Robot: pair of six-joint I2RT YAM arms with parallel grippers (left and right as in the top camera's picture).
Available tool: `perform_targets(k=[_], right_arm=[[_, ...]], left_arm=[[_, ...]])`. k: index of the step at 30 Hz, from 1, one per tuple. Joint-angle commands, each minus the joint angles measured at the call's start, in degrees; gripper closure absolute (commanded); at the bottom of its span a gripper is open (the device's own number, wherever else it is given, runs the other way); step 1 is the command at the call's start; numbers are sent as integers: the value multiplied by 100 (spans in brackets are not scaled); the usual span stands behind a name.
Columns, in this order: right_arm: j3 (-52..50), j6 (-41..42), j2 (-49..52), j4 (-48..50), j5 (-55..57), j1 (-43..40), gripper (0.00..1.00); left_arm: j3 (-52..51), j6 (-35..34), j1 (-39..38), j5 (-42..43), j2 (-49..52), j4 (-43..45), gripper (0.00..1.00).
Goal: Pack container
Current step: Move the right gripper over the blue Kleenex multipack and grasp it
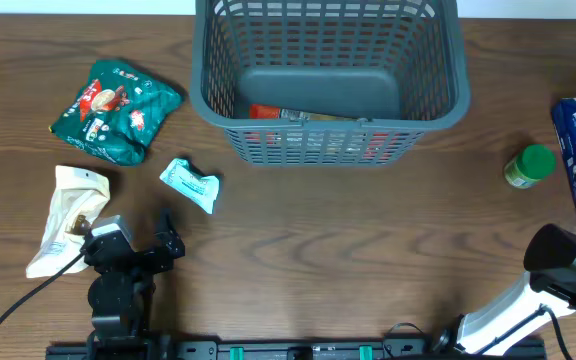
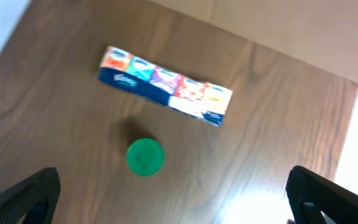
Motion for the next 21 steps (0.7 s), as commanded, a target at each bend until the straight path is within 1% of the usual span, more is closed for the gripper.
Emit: perform_targets(k=[1,4,9,10,12,14,15,18,21], right_arm=[[-450,944,-24,-26,402,-111,1],[-1075,1770,-24,31,459,-192,1],[-2275,3504,-24,234,527,-463,1],[-2476,3877,-24,258,529,-525,2],[-2776,4413,-24,275,476,-623,8],[-2988,4774,-24,284,490,-710,17],[-3102,5110,-24,299,490,-756,18],[-3340,5796,-24,439,455,-890,16],[-3508,5825,-24,940,223,-999,13]], left_arm=[[-94,-26,17,-107,-4,-118,2],[-94,-26,17,-107,-4,-118,1],[-94,-26,17,-107,-4,-118,1],[-94,-26,17,-107,-4,-118,1],[-94,-26,17,-105,-4,-118,1],[-94,-26,17,-107,-4,-118,1],[-94,-26,17,-107,-4,-118,2],[-94,-26,17,-107,-4,-118,1],[-94,-26,17,-107,-4,-118,1]])
